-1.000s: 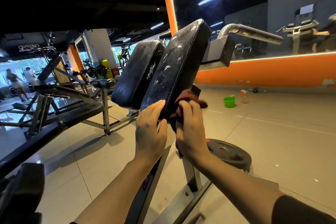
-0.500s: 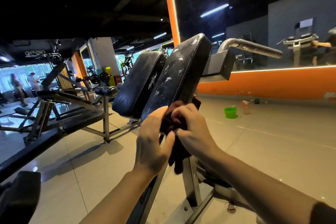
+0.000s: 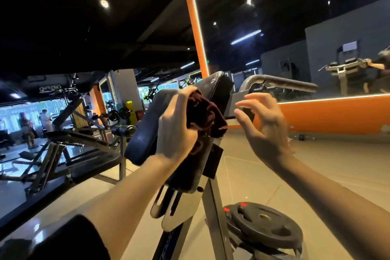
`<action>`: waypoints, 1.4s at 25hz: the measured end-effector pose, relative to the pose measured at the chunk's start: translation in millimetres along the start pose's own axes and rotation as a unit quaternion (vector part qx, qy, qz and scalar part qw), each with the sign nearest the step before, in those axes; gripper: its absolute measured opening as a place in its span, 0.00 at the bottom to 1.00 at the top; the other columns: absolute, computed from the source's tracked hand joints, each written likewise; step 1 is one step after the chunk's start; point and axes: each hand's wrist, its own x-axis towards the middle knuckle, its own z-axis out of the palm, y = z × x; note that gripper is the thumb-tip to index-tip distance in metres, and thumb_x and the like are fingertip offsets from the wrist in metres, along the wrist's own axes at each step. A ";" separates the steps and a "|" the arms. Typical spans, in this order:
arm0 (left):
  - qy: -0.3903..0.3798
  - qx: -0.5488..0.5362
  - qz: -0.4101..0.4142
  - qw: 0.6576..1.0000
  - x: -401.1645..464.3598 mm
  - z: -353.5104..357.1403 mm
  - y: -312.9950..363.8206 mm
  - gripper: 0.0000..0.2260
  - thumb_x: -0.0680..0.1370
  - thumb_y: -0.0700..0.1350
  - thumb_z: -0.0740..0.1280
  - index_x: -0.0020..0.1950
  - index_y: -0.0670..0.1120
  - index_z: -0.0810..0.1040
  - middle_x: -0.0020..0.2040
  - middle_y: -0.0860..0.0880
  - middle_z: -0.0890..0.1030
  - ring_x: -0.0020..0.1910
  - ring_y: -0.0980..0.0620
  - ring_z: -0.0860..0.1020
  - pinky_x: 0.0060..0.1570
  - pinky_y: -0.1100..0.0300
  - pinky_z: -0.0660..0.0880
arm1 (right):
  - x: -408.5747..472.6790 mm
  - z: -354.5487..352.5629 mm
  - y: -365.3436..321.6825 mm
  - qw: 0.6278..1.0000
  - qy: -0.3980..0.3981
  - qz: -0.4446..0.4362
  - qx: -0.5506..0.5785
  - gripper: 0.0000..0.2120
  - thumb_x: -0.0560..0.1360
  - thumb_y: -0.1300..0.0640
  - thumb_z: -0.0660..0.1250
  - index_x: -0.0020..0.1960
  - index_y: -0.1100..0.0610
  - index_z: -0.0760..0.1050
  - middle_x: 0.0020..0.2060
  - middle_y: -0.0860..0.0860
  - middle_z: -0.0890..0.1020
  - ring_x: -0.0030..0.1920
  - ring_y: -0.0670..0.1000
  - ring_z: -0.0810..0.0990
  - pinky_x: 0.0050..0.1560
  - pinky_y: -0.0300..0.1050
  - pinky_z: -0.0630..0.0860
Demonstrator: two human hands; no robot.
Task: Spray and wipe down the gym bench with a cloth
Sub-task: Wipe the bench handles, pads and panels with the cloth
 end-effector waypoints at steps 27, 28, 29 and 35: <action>-0.264 0.174 0.236 0.919 33.3 38.7 -13.4 0.08 0.72 0.45 0.69 0.49 0.45 0.83 0.56 0.46 0.81 0.59 0.45 0.75 0.56 0.51 0.76 | 30.2 21.4 87.4 0.949 -0.110 -0.232 -0.185 0.14 0.71 0.52 0.71 0.53 0.58 0.79 0.56 0.55 0.81 0.62 0.56 0.77 0.69 0.51 0.66; -0.273 0.181 0.257 0.909 33.3 34.2 -14.5 0.08 0.72 0.45 0.70 0.49 0.45 0.84 0.56 0.46 0.81 0.58 0.45 0.76 0.56 0.52 0.77 | 28.3 23.3 86.2 0.952 -0.106 -0.223 -0.182 0.14 0.71 0.52 0.72 0.53 0.59 0.79 0.56 0.55 0.81 0.62 0.56 0.76 0.70 0.51 0.65; -0.270 0.196 0.267 0.904 38.2 34.8 -14.4 0.08 0.72 0.44 0.70 0.50 0.45 0.84 0.57 0.45 0.81 0.58 0.44 0.76 0.55 0.51 0.77 | 27.1 24.3 85.1 0.954 -0.104 -0.214 -0.181 0.15 0.70 0.53 0.72 0.53 0.59 0.79 0.57 0.55 0.81 0.63 0.56 0.75 0.71 0.51 0.65; -0.232 0.235 0.162 0.930 36.7 56.7 1.1 0.15 0.73 0.53 0.68 0.54 0.46 0.83 0.62 0.45 0.79 0.62 0.43 0.74 0.59 0.48 0.74 | 27.3 20.0 82.6 0.954 -0.110 -0.206 -0.189 0.16 0.71 0.52 0.71 0.55 0.60 0.79 0.58 0.57 0.81 0.63 0.58 0.76 0.67 0.55 0.71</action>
